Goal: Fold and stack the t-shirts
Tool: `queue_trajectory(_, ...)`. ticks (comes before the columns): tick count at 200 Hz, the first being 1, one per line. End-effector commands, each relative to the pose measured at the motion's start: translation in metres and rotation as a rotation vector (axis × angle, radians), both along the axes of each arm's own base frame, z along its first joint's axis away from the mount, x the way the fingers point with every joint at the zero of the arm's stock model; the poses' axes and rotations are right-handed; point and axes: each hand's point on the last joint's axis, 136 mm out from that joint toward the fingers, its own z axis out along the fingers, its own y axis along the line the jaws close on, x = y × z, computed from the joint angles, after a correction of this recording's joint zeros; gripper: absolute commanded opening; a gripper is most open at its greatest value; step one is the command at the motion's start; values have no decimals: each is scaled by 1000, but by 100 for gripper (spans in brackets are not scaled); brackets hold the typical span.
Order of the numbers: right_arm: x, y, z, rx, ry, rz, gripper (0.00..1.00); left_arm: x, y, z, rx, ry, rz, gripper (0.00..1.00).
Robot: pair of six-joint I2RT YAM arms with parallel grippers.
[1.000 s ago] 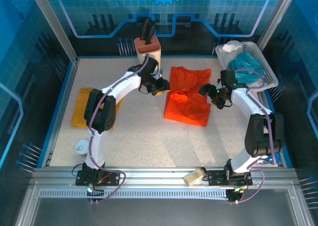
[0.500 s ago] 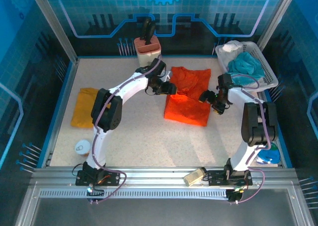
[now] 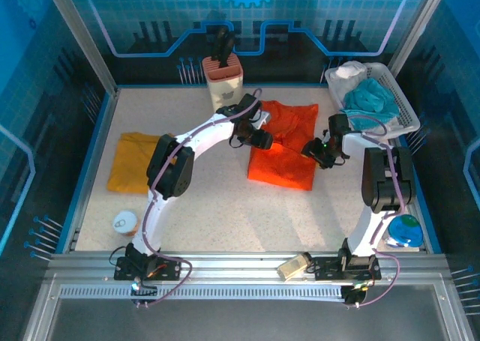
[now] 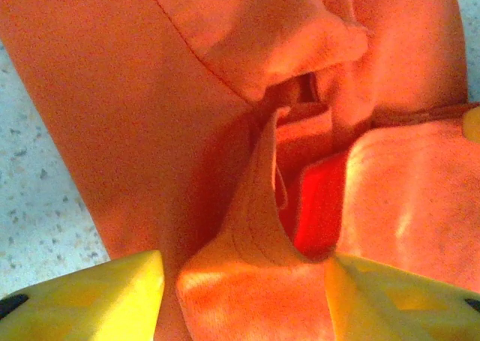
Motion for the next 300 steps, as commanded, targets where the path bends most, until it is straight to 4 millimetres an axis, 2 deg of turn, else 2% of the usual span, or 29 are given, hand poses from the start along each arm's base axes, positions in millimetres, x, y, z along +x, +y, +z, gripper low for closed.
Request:
queue_trajectory(1, 1, 3, -1, 25, -7, 17, 40, 9, -4, -11, 18, -27, -13, 56)
queue_trajectory(37, -1, 2, 10, 1, -19, 43, 15, 11, -8, -12, 1, -32, -14, 48)
queue_trajectory(61, 0, 4, 20, -25, -37, 72, 1, 13, -9, -12, -5, -35, -9, 37)
queue_trajectory(92, 1, 9, 36, -68, -62, 112, 0, 12, -10, -9, -17, -30, 0, 13)
queue_trajectory(115, 4, 15, 51, -80, -98, 137, 0, 9, -8, -5, -19, -34, 6, 0)
queue_trajectory(145, 7, 19, 69, -88, -141, 159, 0, 8, 3, 6, -25, -52, 30, 0)
queue_trajectory(179, 16, 25, 84, -72, -206, 183, 0, 11, 16, 22, -111, -69, 86, 0)
queue_trajectory(214, 27, 32, 84, -41, -237, 206, 0, 17, 24, 24, -187, -79, 122, 0)
queue_trajectory(263, 48, 37, 82, 2, -276, 199, 0, 28, 22, 25, -266, -81, 139, 0)
queue_trajectory(300, 47, 42, 85, 26, -288, 208, 0, 24, 22, 30, -295, -92, 119, 0)
